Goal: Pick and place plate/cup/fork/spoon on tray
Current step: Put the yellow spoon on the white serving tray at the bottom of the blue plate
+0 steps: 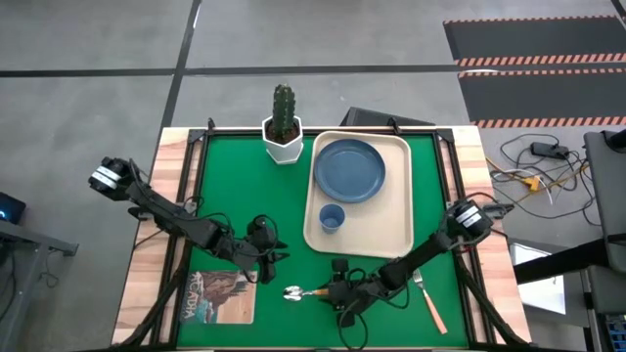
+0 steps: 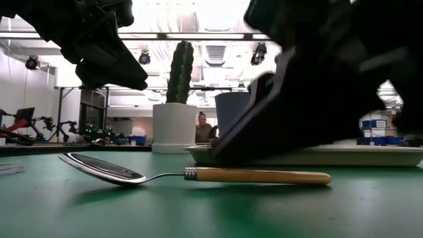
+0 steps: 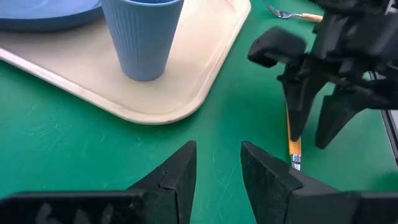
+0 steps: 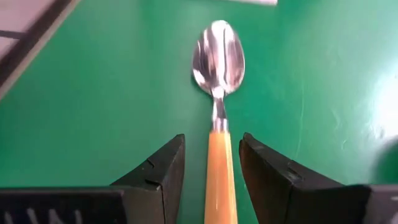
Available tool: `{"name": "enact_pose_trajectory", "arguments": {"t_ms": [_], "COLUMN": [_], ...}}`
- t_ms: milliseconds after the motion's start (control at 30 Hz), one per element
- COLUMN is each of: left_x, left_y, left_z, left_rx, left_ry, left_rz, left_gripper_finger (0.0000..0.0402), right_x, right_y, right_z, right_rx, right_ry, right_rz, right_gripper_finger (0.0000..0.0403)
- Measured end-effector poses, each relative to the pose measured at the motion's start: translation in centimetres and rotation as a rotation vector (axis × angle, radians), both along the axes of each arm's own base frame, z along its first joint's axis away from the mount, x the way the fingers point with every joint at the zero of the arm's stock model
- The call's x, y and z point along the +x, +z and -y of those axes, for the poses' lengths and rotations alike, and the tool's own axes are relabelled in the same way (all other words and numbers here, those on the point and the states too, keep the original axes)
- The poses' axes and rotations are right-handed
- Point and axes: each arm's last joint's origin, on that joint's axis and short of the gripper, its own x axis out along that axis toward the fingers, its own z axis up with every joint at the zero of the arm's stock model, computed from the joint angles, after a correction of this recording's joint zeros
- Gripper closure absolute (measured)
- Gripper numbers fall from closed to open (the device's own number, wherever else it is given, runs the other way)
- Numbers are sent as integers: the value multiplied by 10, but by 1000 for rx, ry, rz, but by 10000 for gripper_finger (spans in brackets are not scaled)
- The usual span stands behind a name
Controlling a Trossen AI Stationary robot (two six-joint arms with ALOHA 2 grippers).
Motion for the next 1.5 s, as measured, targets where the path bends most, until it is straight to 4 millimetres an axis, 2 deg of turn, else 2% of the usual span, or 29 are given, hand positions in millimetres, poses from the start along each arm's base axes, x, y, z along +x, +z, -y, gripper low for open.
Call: {"name": "enact_pose_trajectory", "arguments": {"t_ms": [100,233,433,600,733,900,1067,1200,1333,1500], "left_x": [0,0,0,0,0,0,0,0,0,0], "left_y": [0,0,0,0,0,0,0,0,0,0], "left_z": [0,0,0,0,0,0,0,0,0,0], "left_rx": [0,0,5,6,6,5,4,4,3,4], "left_ry": [0,0,2,2,2,3,3,4,4,5], "left_rz": [0,1,1,1,1,1,1,1,1,2], "left_gripper_finger": [295,295,295,295,295,295,295,295,295,295], "right_x": [0,0,0,-1,-6,-21,-46,-70,-91,-114], "right_y": [-13,-17,-13,-6,20,81,146,173,183,170], "right_z": [1,0,1,1,4,13,49,87,122,162], "right_rx": [5,15,30,30,21,22,-21,-106,-138,-147], "right_ry": [-20,-22,9,28,43,58,20,-93,-176,-298], "right_rz": [-25,-39,-49,-53,-54,-7,22,-5,-22,-52], "right_gripper_finger": [262,275,358,361,361,361,361,361,361,361]}}
